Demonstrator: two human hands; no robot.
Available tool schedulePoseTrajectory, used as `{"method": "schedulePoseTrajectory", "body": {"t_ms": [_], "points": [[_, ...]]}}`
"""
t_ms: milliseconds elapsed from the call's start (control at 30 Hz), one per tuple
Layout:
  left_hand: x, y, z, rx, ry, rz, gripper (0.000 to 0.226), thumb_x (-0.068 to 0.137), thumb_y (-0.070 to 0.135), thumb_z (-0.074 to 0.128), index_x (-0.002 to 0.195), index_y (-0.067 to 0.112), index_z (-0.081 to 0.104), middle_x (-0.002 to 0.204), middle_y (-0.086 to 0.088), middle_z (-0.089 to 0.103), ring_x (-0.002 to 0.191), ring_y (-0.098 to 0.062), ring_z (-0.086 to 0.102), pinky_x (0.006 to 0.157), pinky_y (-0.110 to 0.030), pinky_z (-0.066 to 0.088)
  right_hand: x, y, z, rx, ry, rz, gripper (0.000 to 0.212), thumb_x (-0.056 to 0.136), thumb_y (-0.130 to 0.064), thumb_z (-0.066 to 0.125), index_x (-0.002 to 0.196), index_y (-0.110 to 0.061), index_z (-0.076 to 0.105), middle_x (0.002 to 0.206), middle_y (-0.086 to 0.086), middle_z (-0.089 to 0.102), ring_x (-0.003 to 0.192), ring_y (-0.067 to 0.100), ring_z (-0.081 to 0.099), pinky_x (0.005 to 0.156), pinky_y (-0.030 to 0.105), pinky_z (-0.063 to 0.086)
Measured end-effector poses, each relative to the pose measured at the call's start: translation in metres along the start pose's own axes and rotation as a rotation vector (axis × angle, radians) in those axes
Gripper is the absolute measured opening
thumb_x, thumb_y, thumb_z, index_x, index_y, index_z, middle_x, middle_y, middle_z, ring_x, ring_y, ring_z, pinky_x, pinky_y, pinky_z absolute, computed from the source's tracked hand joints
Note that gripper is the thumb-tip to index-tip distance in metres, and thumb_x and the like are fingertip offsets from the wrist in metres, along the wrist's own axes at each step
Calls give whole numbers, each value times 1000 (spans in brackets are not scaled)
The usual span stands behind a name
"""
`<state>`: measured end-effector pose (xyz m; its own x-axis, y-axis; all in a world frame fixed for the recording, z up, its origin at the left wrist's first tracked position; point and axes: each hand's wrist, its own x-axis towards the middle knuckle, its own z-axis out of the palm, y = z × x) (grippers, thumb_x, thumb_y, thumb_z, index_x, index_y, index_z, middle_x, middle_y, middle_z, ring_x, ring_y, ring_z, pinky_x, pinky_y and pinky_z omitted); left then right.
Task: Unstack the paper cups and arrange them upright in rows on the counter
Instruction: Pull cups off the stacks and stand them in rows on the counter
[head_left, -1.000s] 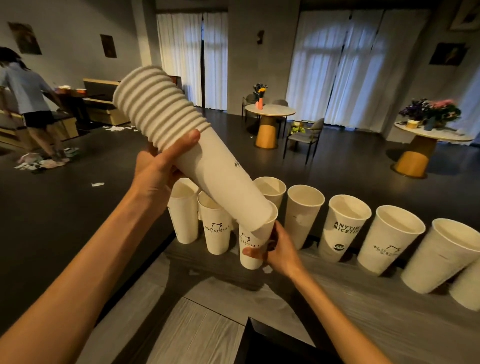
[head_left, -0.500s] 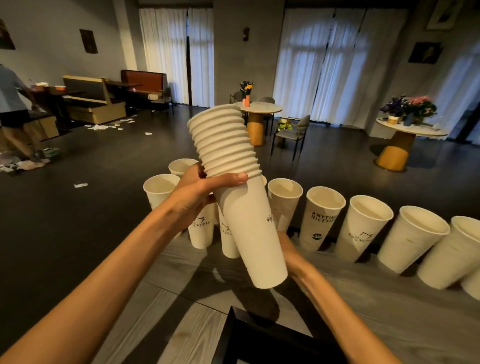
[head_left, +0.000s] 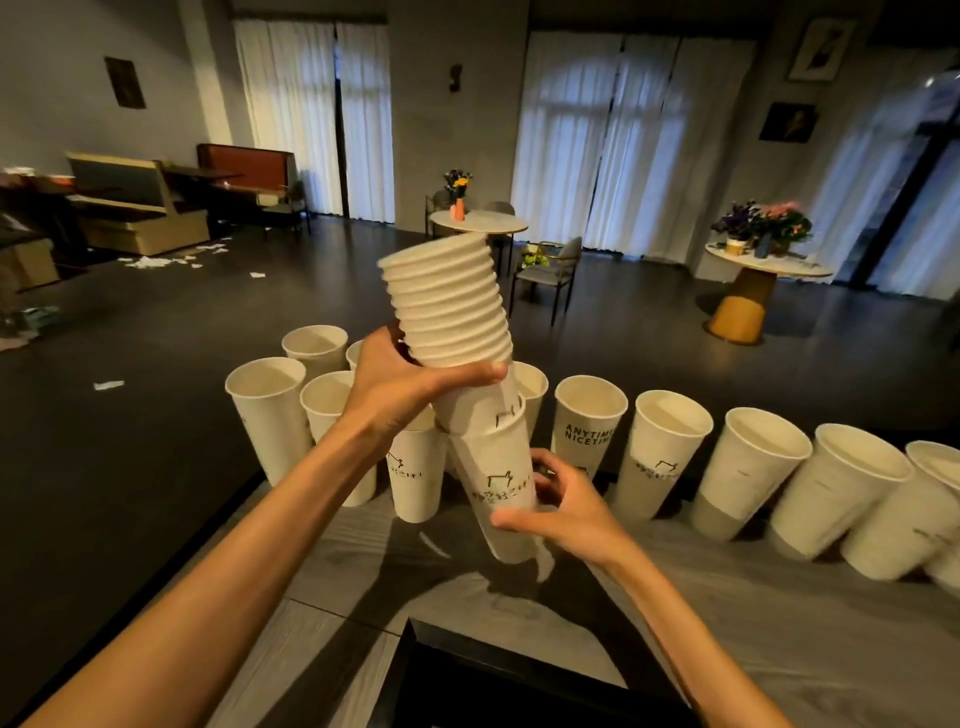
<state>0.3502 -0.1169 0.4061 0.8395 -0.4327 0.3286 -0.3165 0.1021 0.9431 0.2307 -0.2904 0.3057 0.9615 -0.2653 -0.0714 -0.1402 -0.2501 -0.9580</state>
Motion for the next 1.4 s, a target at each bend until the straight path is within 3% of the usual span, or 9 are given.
{"method": "schedulePoseTrajectory", "body": {"t_ms": [233,467,633,700,800,933,1167,1267,1400], "points": [[22,11,-26,-243,309,57,99,46,41,100,131,7,62,121,-5,73,111,-18,72,92,-39,60,24,26,25,-65,171,37,86,67,-27,90,140,-22,45,141,1,56,133,23,51,105,39,44],[12,16,-39,-313,236,-18,87,47,38,91,125,15,60,116,-1,74,104,-15,73,81,-31,60,47,39,36,80,152,50,82,66,-17,90,135,-27,48,141,0,56,135,22,49,112,52,41],[1,21,-17,-317,78,-101,92,47,33,91,129,9,58,112,-4,76,105,-23,73,77,-32,60,50,56,25,-25,58,-6,68,71,0,85,124,-25,51,118,-12,60,114,5,58,87,13,49],[-4,22,-1,-300,3,-103,78,45,30,90,117,18,60,99,3,79,99,-18,75,79,-33,61,40,63,9,-110,100,69,58,82,9,72,112,-36,51,124,6,63,117,21,61,90,21,52],[-11,18,24,-303,-116,-118,69,48,16,88,110,23,58,89,9,79,91,-12,76,81,-35,61,11,48,-25,145,2,202,28,97,-12,60,126,-12,64,126,20,66,105,28,67,102,52,51],[-14,9,63,-238,-236,-132,79,45,29,91,118,25,61,108,2,78,104,-17,74,89,-40,61,-38,6,-63,774,-242,142,65,97,-61,38,127,-12,67,123,23,66,106,37,69,89,48,58],[-15,18,99,-70,-168,-9,96,40,42,101,124,29,56,111,8,72,94,3,71,69,-11,56,-62,14,-81,448,-39,39,94,46,-62,91,126,-22,60,116,4,73,108,24,70,80,33,60],[-11,24,97,-15,-74,89,101,47,41,97,135,25,50,118,11,68,99,8,67,73,-8,55,-58,24,-78,77,123,-22,77,53,-38,96,116,-43,51,115,-20,65,117,6,60,78,19,54],[1,35,79,-83,89,158,96,44,51,92,128,27,54,118,9,69,102,3,69,77,-13,56,-42,50,-64,-44,243,4,80,59,-34,94,118,-52,43,116,-27,55,116,1,53,99,28,46]]}}
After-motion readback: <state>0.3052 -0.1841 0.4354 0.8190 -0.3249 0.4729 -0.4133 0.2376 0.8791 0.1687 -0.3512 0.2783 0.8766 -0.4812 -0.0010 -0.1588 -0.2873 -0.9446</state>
